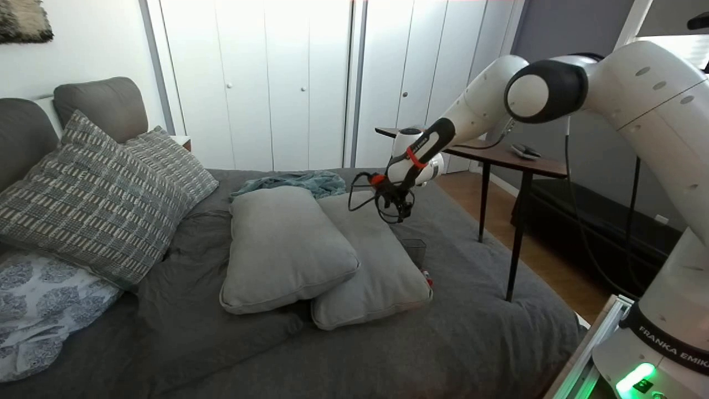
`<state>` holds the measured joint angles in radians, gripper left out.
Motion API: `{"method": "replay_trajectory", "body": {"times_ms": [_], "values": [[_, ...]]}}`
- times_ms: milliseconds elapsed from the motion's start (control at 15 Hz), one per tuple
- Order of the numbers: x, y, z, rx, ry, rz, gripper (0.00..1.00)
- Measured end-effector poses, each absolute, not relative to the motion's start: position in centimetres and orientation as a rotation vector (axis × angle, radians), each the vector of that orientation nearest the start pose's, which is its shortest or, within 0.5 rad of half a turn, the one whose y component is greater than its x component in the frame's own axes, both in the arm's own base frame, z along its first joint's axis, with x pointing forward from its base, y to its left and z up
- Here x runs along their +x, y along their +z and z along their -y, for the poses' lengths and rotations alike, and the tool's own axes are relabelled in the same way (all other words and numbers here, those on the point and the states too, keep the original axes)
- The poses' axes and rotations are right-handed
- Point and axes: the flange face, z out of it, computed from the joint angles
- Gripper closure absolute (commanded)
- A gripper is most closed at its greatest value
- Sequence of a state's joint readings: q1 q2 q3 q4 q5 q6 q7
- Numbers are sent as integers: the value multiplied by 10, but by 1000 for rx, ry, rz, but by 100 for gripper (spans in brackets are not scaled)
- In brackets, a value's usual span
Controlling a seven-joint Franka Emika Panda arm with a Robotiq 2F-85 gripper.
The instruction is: Place the small bin on the bed
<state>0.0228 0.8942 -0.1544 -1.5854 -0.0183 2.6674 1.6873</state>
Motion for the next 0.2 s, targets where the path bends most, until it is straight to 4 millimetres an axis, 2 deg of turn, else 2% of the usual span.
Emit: {"method": "replay_trajectory", "body": {"times_ms": [200], "values": [[692, 171, 44, -2103, -435, -2124, 0]]}}
